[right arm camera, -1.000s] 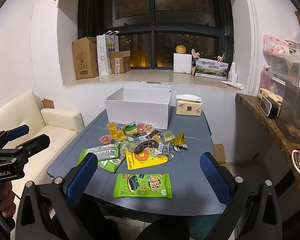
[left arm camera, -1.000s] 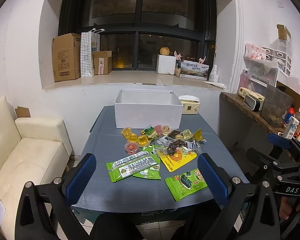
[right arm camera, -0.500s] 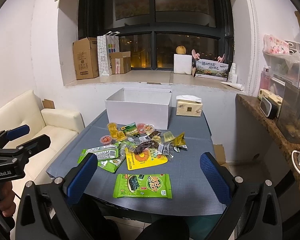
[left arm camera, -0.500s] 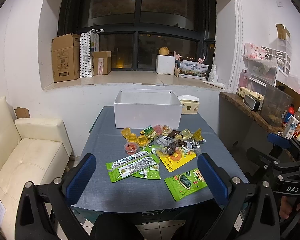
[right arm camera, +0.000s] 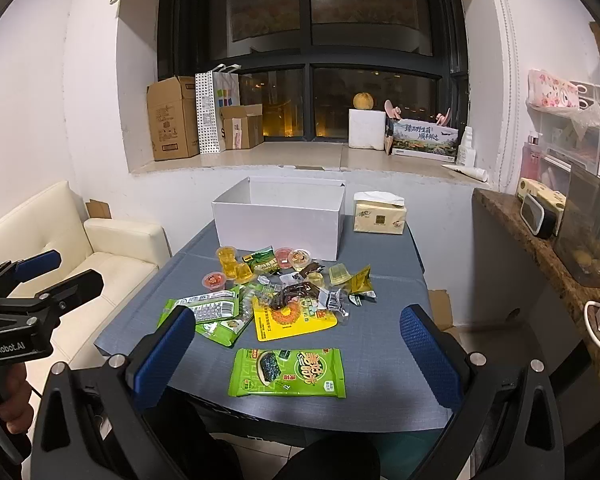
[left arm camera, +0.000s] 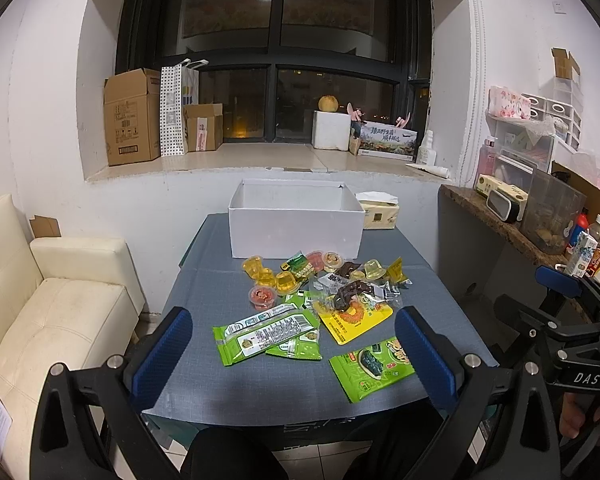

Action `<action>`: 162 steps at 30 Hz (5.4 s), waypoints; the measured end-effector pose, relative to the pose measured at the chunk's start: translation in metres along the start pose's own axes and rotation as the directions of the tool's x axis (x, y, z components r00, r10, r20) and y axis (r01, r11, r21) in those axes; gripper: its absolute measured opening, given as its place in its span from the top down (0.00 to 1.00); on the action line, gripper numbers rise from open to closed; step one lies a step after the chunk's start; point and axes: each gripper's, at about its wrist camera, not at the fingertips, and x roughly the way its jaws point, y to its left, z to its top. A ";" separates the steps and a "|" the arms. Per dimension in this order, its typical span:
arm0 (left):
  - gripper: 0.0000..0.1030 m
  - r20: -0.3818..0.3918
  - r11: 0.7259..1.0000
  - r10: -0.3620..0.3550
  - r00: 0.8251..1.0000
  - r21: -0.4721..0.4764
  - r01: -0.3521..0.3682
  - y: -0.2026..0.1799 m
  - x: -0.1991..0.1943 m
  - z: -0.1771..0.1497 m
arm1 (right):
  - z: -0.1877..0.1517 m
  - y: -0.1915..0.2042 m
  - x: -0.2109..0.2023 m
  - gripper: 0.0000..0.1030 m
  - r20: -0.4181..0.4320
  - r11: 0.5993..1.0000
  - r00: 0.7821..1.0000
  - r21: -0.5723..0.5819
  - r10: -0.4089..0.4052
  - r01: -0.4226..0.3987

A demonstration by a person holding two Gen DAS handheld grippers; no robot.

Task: Organize snacks

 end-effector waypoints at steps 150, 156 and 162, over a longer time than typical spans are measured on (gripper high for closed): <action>0.33 -0.088 0.988 -0.153 0.984 -0.045 0.150 0.043 0.264 0.126 | 0.108 -0.046 0.235 0.59 -0.071 0.986 0.986 0.087 0.150 -0.144; 0.32 -0.081 0.989 -0.142 0.987 -0.054 0.137 0.051 0.330 0.182 | 0.152 -0.054 0.301 0.59 -0.090 0.982 0.985 0.131 0.147 -0.135; 0.32 -0.141 0.995 -0.098 0.985 -0.050 0.092 0.057 0.410 0.207 | 0.171 -0.053 0.375 0.59 -0.144 0.986 0.982 0.131 0.123 -0.105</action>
